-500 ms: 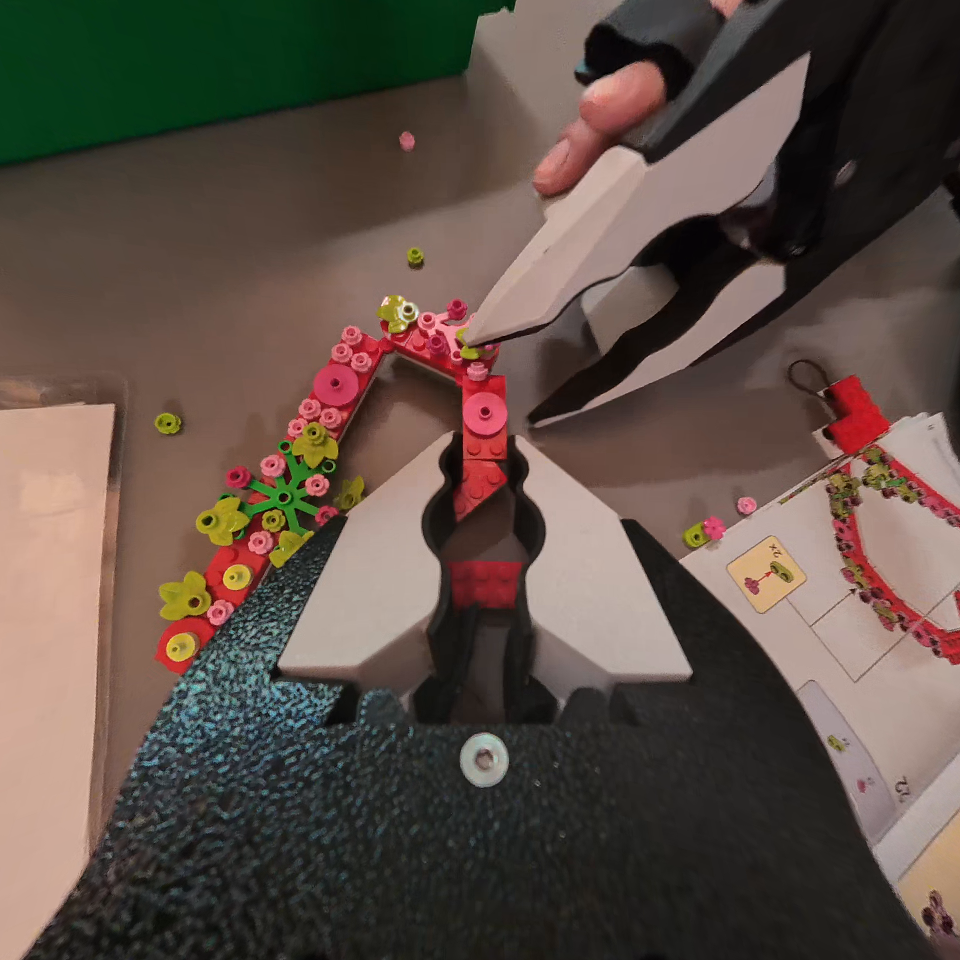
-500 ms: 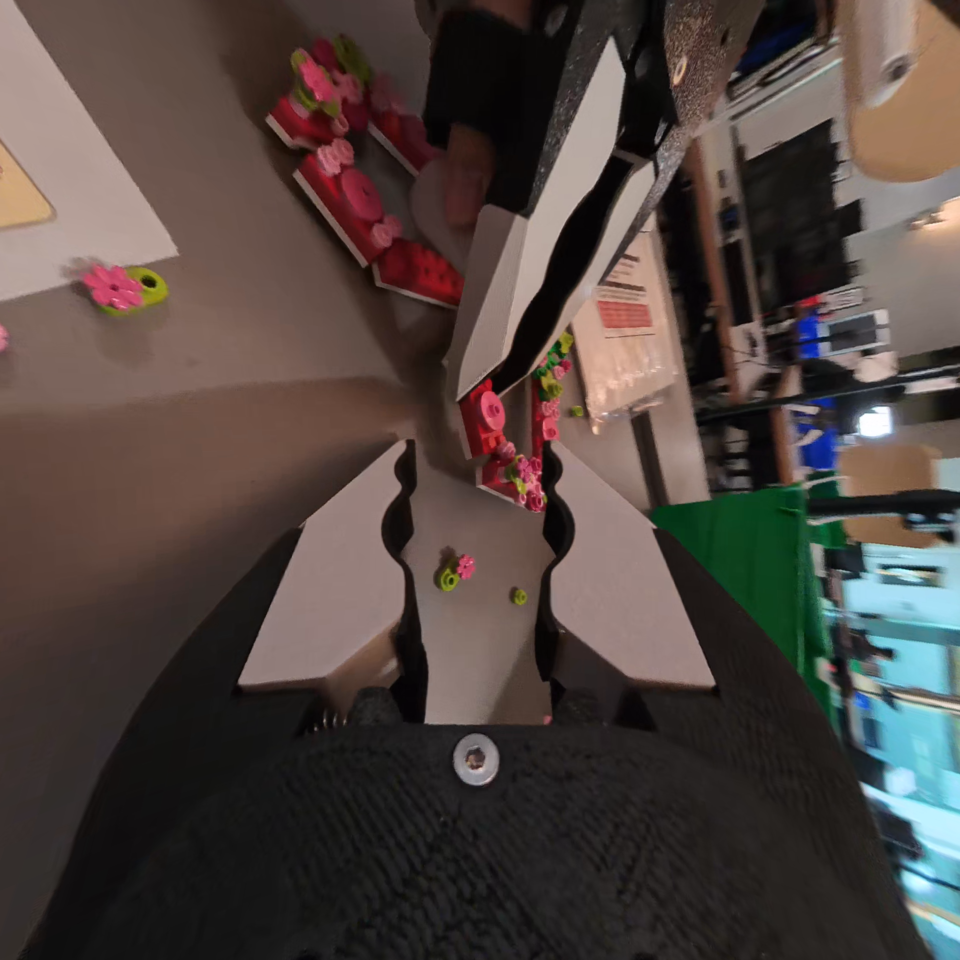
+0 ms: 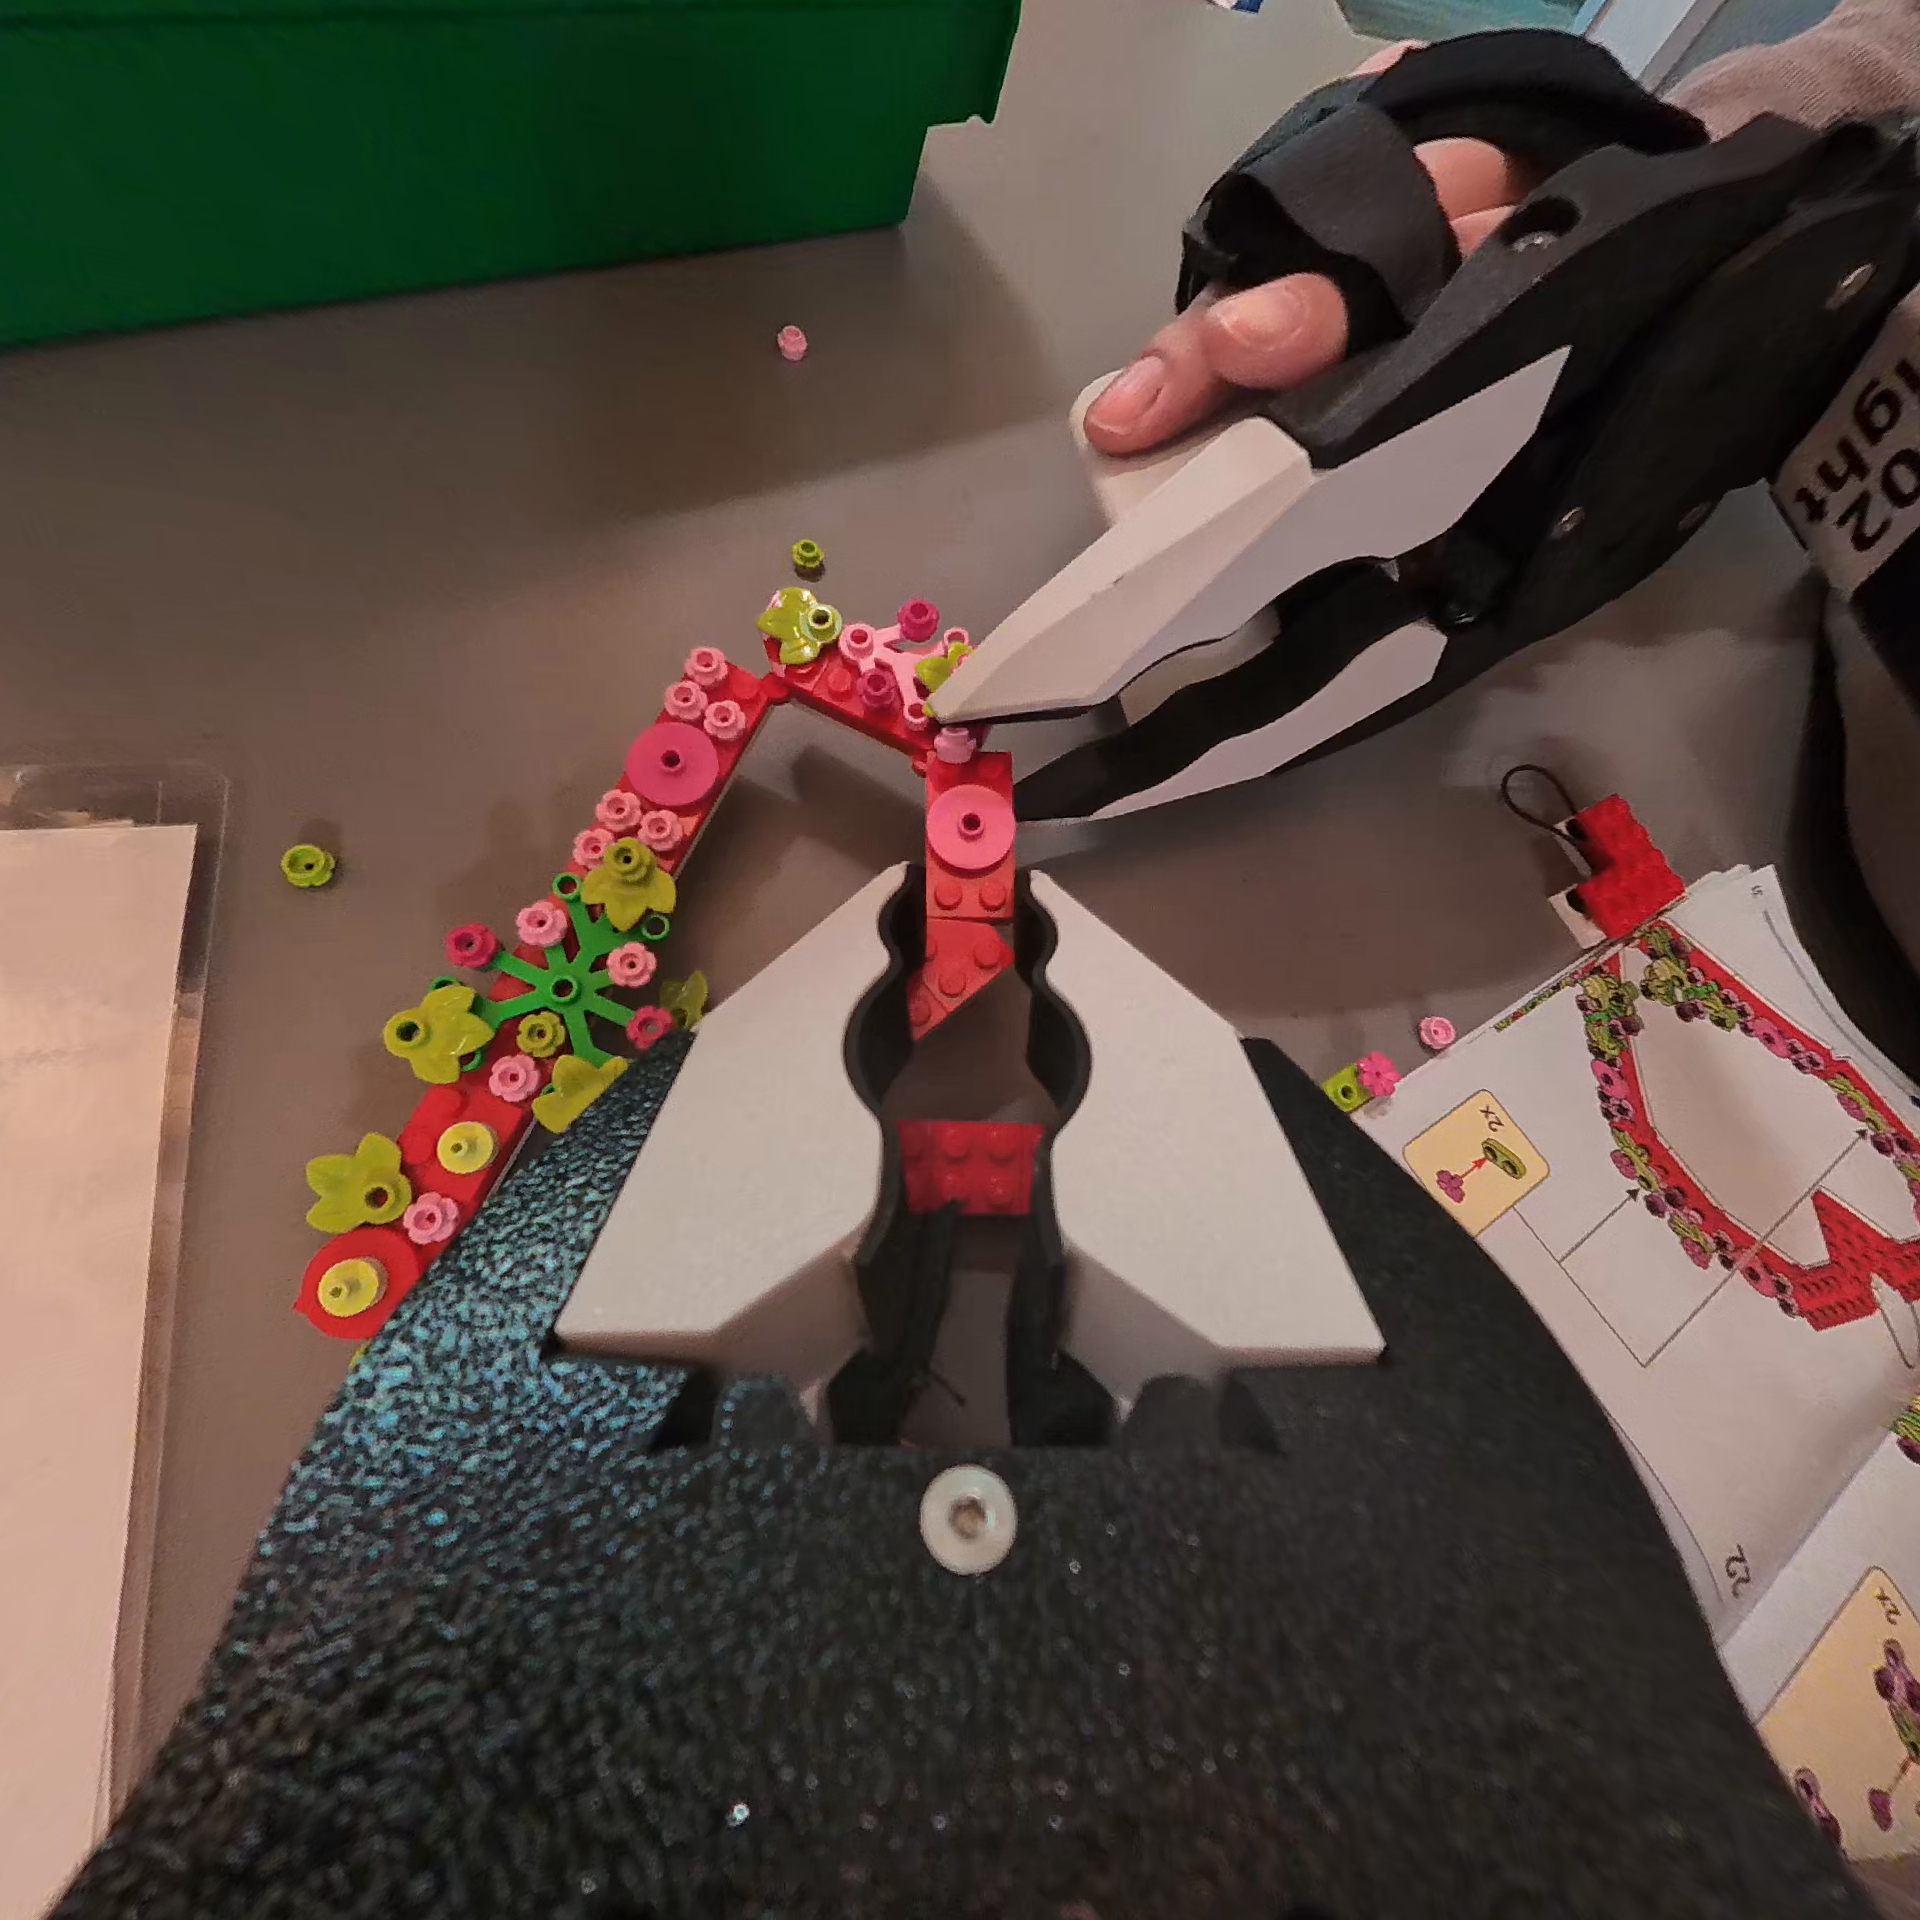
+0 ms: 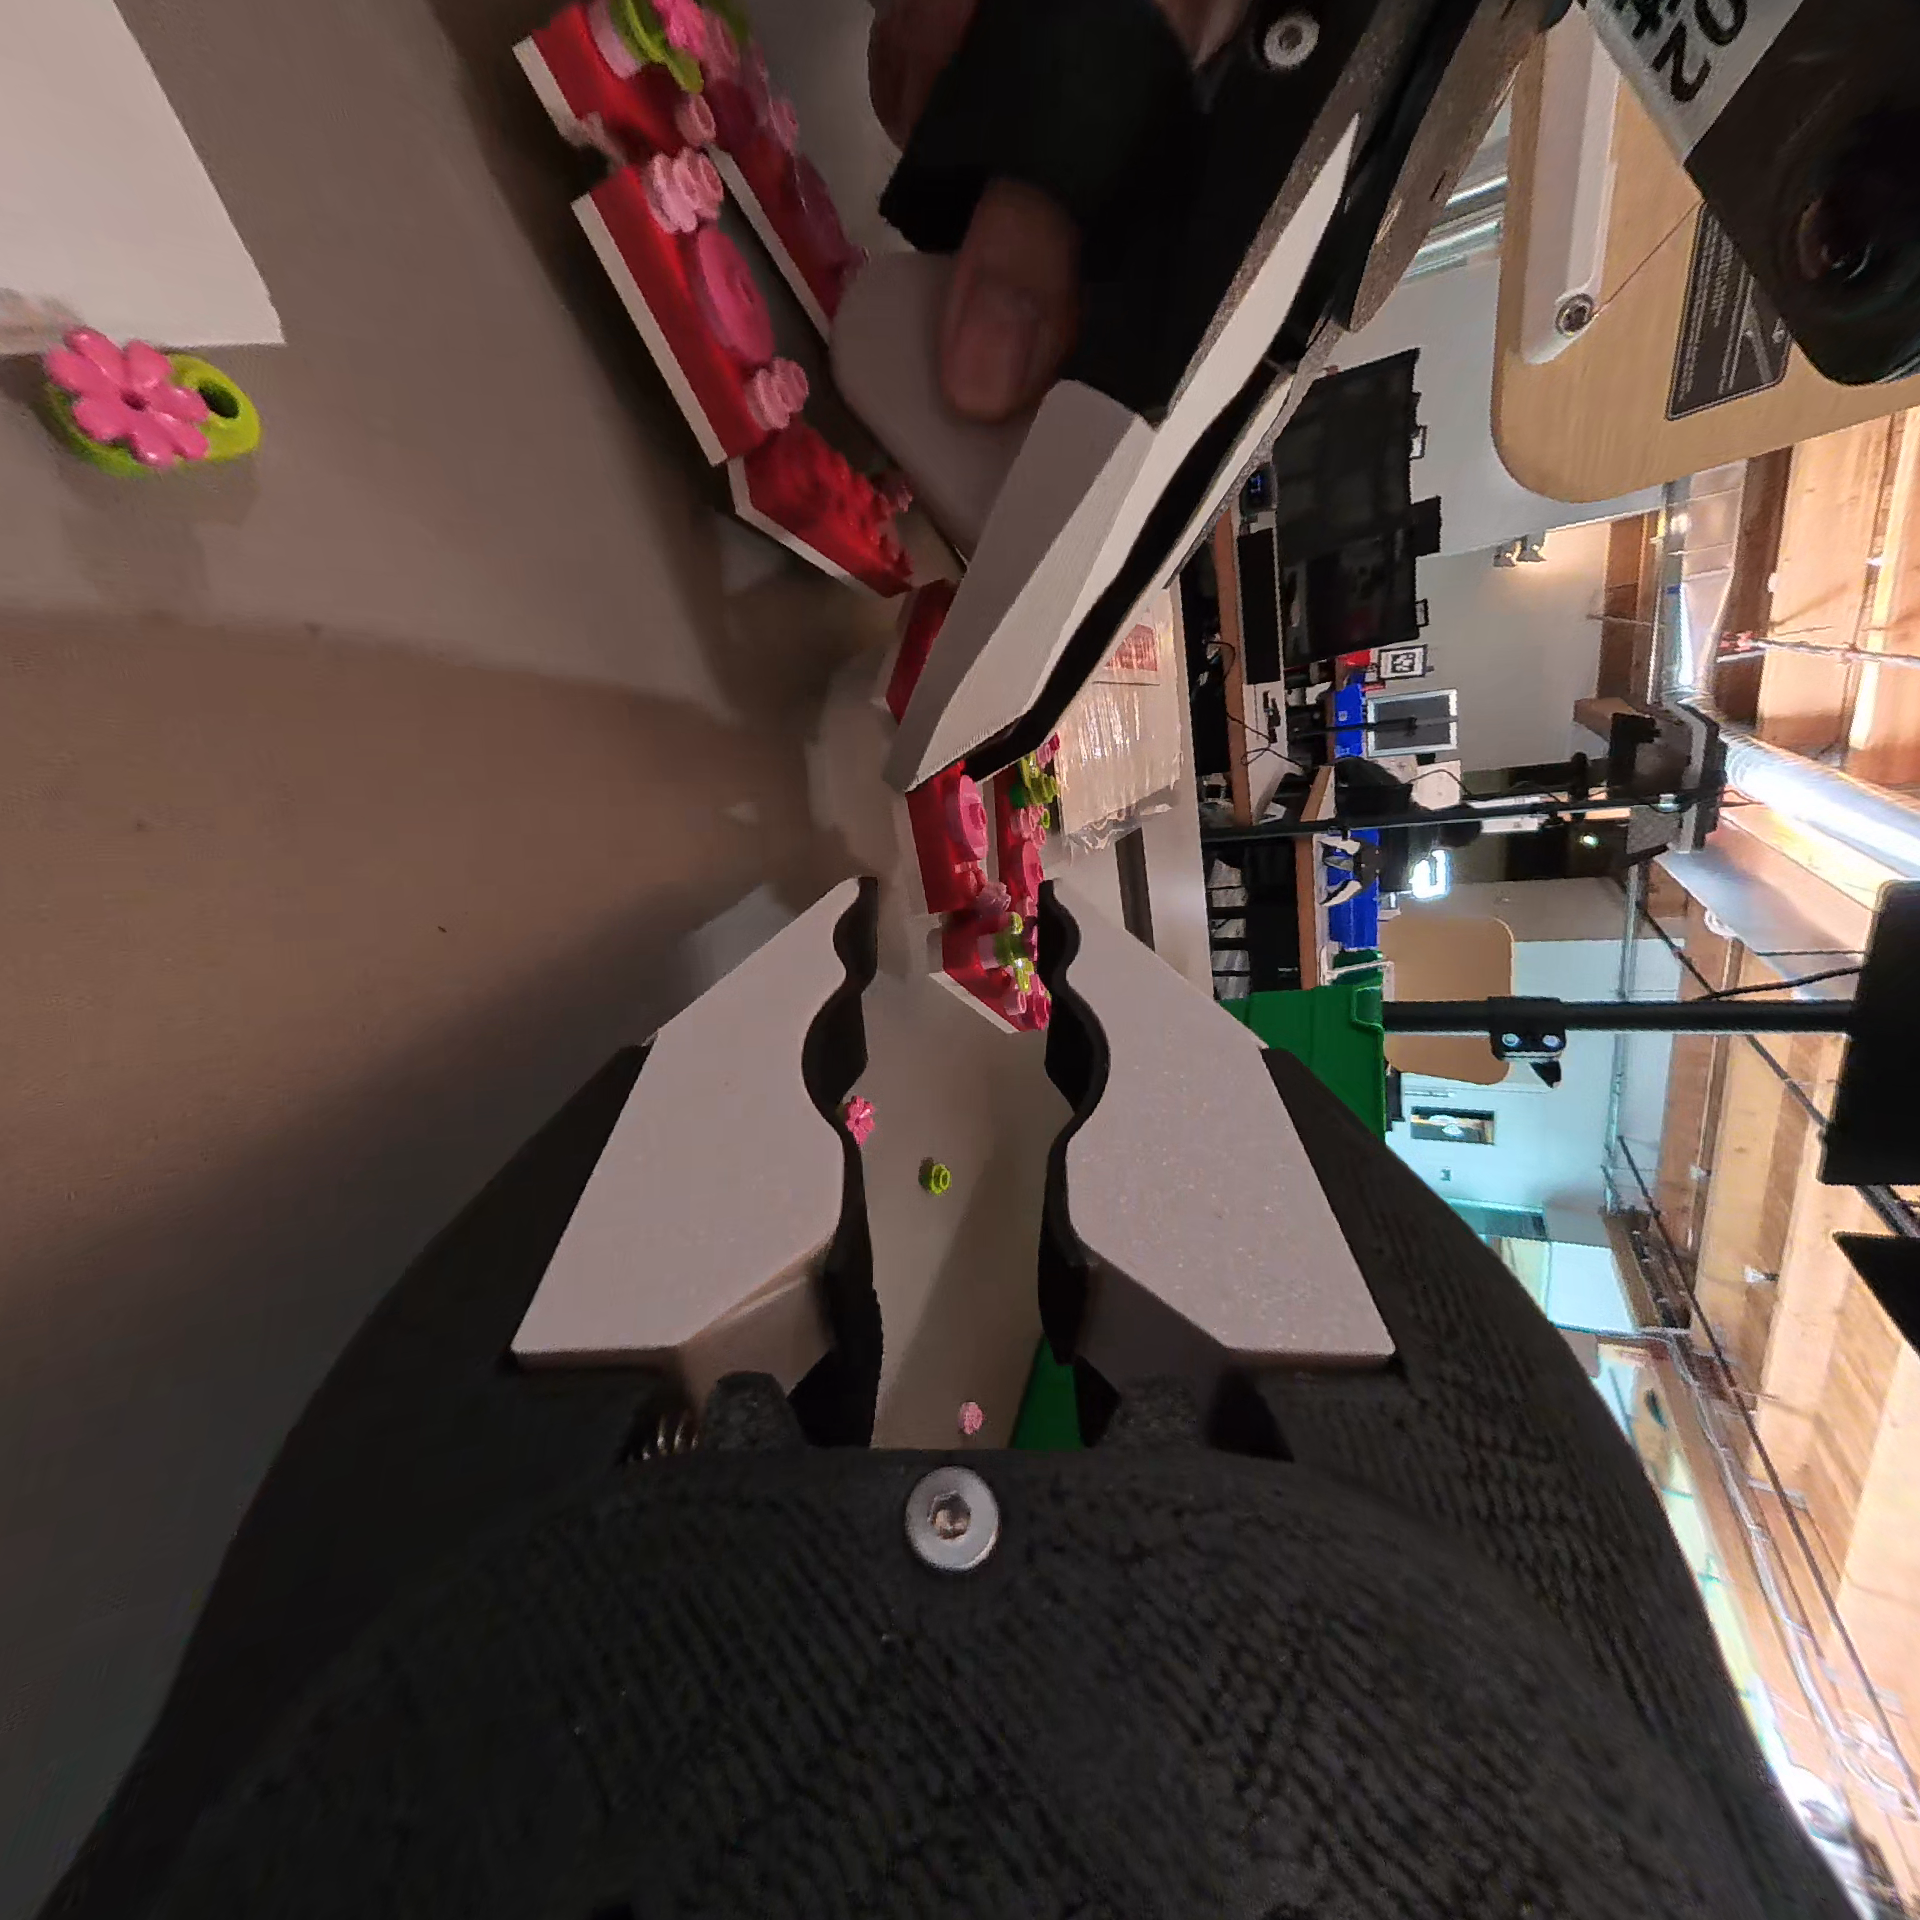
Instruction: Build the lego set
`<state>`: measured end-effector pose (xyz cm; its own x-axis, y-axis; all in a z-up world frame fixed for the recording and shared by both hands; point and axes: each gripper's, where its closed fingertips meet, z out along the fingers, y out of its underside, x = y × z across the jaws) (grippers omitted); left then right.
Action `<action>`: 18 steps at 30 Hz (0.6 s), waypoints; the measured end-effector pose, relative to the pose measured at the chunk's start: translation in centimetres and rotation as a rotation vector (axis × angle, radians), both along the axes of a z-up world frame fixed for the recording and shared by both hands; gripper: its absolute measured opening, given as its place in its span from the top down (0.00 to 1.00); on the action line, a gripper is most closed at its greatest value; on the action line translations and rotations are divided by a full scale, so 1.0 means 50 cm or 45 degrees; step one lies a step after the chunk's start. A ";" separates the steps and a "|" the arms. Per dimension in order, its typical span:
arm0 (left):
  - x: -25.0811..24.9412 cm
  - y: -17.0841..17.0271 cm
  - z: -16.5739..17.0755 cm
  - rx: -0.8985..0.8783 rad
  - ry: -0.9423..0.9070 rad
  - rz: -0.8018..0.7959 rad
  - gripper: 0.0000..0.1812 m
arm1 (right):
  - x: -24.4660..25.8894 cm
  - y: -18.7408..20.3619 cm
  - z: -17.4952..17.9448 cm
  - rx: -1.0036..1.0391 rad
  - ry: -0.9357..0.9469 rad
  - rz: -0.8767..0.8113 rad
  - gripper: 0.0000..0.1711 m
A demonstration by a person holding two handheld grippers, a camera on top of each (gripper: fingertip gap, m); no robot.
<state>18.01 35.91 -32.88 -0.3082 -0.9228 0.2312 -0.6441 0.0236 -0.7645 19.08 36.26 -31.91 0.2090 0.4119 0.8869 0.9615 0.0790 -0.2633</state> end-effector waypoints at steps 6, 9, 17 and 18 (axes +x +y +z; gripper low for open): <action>0.001 0.002 0.000 0.001 0.000 0.010 0.91 | -0.005 -0.003 0.002 0.012 -0.005 0.012 0.84; 0.001 0.004 0.002 -0.001 -0.005 0.016 0.91 | -0.019 -0.010 0.006 -0.022 0.111 0.011 0.82; 0.003 0.003 -0.005 0.008 0.014 0.016 0.91 | -0.027 -0.001 0.006 -0.092 0.306 -0.129 0.75; 0.003 0.002 -0.005 0.006 0.013 0.016 0.91 | -0.026 0.000 0.005 -0.103 0.320 -0.148 0.76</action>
